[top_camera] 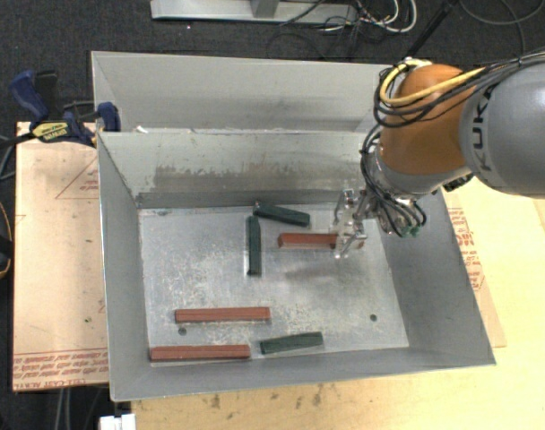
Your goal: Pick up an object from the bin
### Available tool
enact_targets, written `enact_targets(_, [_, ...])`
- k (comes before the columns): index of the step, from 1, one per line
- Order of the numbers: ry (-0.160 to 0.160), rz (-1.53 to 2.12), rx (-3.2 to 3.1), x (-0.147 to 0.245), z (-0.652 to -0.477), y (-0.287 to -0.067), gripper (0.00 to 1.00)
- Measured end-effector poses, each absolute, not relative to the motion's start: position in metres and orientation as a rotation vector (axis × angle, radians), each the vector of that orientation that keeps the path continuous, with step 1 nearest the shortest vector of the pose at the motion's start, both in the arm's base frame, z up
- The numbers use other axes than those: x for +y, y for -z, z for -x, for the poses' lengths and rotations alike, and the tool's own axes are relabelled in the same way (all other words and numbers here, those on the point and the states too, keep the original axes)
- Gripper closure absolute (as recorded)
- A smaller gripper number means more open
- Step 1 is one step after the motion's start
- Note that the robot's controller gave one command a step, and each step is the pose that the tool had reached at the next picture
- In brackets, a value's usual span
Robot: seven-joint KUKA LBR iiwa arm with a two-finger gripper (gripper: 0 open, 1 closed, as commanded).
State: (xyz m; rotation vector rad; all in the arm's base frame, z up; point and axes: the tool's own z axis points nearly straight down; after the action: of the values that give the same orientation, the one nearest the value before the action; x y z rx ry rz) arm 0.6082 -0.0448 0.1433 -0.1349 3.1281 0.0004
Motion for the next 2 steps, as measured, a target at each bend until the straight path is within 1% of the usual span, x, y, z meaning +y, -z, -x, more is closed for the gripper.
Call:
enact_targets(1, [0.0,0.085,3.132,-0.053,-0.629,-0.092,1.0])
enact_targets(2, [0.0,0.072,3.13,-0.055,-0.638,-0.081,1.0])
